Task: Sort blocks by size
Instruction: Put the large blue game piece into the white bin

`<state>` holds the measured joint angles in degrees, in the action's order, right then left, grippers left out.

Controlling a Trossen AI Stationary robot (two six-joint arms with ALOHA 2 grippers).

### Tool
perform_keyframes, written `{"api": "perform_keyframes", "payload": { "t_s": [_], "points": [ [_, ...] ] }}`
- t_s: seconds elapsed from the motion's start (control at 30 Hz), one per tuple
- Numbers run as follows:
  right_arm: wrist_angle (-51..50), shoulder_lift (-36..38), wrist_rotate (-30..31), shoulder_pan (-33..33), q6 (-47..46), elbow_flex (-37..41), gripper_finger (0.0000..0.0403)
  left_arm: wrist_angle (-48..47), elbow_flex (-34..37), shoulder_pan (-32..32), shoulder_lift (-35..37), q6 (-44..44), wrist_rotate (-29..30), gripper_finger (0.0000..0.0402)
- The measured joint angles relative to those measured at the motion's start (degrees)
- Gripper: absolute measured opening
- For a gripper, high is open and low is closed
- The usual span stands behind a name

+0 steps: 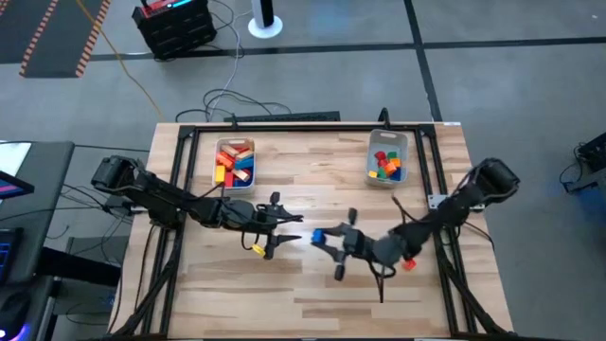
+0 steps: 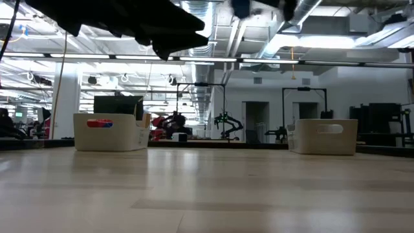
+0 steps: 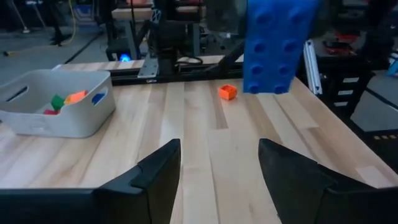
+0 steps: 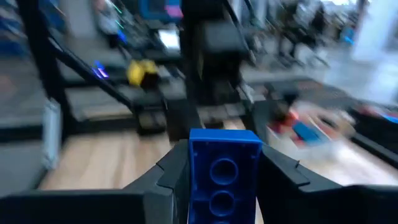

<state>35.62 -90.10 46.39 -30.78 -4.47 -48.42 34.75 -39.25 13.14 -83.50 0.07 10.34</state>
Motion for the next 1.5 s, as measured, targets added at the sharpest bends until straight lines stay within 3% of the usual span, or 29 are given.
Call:
{"api": "perform_keyframes", "payload": {
  "t_s": [0.17,0.37,0.67,1.0,1.13,1.27,1.5],
  "points": [
    [12.57,-3.88,-11.05,6.10,6.29,-0.23,0.0157,0.65,-0.48,1.06,0.00,1.67,-0.06,0.0212],
    [14.90,-8.65,-17.87,10.04,9.20,-5.17,0.0157,0.96,-0.50,1.14,0.00,2.48,-0.01,0.0213],
    [12.94,-12.40,-18.51,10.83,12.98,-10.25,0.0166,2.25,-0.50,2.01,-0.07,3.65,-0.19,0.0208],
    [12.14,-12.38,-18.58,11.28,13.26,-10.29,0.0168,6.21,-0.54,3.02,0.00,6.76,0.21,0.0124],
    [11.42,-12.25,-18.10,10.88,13.29,-10.29,0.0187,5.67,-0.54,2.18,0.00,6.63,0.21,0.0124],
    [1.39,-8.82,-17.81,10.88,10.24,-10.29,0.0224,4.54,-0.52,1.06,0.38,5.78,0.23,0.0124],
    [-36.22,4.78,-17.85,9.29,-7.99,-10.34,0.0254,-12.75,0.61,-2.81,8.73,2.29,0.59,0.0124]
  ]
}}
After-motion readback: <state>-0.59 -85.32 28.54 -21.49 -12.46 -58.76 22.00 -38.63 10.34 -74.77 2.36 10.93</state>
